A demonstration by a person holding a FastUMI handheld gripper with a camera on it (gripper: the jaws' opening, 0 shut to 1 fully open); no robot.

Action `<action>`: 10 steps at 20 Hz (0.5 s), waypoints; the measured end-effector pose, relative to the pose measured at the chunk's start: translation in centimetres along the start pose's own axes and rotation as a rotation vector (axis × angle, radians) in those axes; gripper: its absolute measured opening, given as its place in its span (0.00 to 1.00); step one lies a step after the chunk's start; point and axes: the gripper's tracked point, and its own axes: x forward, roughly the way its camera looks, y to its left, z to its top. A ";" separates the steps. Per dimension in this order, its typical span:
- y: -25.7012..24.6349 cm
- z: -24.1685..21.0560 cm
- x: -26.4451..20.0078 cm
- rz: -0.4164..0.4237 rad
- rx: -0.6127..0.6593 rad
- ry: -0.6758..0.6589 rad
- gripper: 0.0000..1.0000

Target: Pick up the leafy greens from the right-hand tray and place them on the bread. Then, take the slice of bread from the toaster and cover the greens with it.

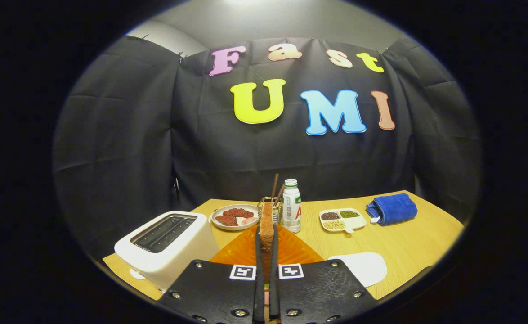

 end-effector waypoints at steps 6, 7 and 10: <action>-0.4 -2.8 1.2 -0.003 0.024 0.036 0.04; 0.1 -3.4 1.4 0.008 0.029 0.049 0.04; 1.6 -4.6 2.2 0.040 0.033 0.055 0.04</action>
